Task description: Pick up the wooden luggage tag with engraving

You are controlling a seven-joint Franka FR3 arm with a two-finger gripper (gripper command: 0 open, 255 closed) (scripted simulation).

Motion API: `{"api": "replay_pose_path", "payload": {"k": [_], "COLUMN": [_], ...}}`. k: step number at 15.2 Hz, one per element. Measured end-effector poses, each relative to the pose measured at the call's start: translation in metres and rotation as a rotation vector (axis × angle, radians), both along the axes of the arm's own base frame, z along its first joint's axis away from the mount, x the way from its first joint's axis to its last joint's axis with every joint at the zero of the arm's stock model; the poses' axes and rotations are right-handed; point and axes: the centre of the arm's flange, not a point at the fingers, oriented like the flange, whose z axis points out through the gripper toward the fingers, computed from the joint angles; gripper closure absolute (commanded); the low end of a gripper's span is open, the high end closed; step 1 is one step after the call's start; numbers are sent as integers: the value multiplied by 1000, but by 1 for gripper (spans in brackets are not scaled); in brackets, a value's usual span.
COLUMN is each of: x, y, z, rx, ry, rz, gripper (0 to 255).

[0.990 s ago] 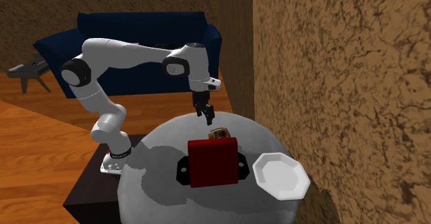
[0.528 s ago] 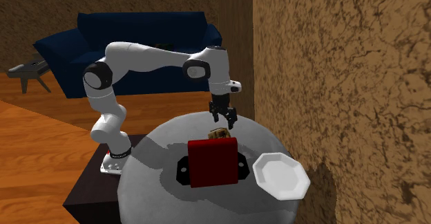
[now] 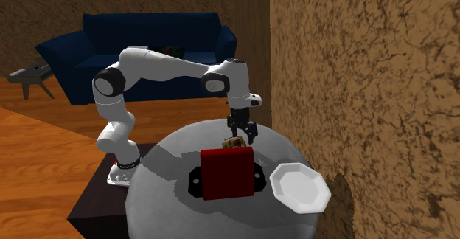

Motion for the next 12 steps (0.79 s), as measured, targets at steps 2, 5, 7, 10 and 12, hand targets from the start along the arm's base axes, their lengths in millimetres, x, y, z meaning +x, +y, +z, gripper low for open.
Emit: {"api": "replay_pose_path", "payload": {"k": [2, 5, 7, 10, 12], "x": [0, 0, 0, 0, 1], "y": [0, 1, 1, 1, 1], "z": [-5, -5, -5, -5, -6], "rx": [0, 0, -1, 0, 0], "ry": [0, -2, -3, -2, -3], "rz": [0, 1, 1, 1, 1], "gripper": [255, 255, 255, 255, 255]}}
